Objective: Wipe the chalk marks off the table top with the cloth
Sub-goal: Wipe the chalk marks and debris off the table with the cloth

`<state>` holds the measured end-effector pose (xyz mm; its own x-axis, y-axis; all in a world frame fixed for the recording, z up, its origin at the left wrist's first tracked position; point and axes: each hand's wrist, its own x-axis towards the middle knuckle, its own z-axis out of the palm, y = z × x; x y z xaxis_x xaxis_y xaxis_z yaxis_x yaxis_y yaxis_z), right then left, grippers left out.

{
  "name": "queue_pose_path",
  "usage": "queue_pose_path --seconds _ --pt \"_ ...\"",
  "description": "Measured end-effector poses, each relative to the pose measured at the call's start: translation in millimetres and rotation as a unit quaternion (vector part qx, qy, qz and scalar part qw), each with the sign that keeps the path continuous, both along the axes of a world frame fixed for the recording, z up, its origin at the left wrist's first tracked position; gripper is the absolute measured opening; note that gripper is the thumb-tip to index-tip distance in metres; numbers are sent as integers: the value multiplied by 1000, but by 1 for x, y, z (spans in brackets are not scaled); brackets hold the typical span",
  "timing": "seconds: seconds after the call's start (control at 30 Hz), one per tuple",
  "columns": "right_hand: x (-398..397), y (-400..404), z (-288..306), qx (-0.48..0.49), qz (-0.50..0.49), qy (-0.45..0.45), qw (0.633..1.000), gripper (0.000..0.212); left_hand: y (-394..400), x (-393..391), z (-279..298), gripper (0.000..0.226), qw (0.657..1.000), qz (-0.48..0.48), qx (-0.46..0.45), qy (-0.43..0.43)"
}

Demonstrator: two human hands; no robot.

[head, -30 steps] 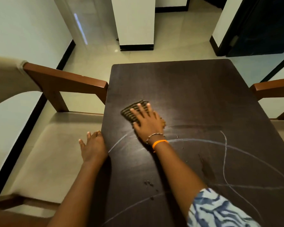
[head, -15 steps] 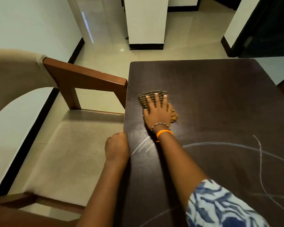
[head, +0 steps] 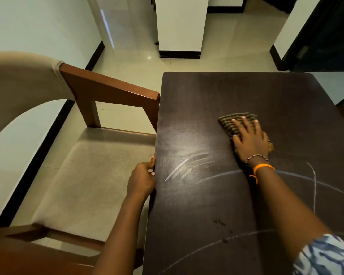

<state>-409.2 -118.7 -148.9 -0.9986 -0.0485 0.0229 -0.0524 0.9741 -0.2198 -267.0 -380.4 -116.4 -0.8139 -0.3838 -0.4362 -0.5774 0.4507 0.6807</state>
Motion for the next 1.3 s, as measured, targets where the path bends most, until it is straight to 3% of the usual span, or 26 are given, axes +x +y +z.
queue_pose_path --seconds 0.13,0.33,0.4,0.57,0.7,0.8,0.93,1.03,1.2,1.3 --pt "14 -19 -2 -1 -61 -13 998 53 1 -2 -1 30 1000 -3 1 -6" --pt "63 -152 0 -28 126 -30 991 54 -3 -5 -4 30 999 -16 36 -4" --pt "90 -183 0 -44 195 -43 979 54 -4 4 -4 38 1000 -12 -6 -17" --pt "99 -150 -4 -41 250 -24 967 53 -5 32 1 42 994 -6 -93 -62" --pt "79 -69 1 -16 114 -23 993 59 -2 36 4 37 995 -28 -74 -55" --pt "71 -1 3 -6 -12 -8 1000 52 -7 38 -4 41 999 -9 -9 -31" --pt "80 -1 3 -6 -120 -26 992 54 -18 35 -11 43 998 12 60 -29" --pt "95 -54 3 -6 -66 -18 998 56 -21 31 -14 42 998 13 56 -32" --pt "140 -157 4 -58 132 -40 989 57 -7 35 -6 38 999 41 5 -35" --pt "152 -161 1 -58 220 -43 973 55 -3 39 -3 31 997 62 -3 -40"
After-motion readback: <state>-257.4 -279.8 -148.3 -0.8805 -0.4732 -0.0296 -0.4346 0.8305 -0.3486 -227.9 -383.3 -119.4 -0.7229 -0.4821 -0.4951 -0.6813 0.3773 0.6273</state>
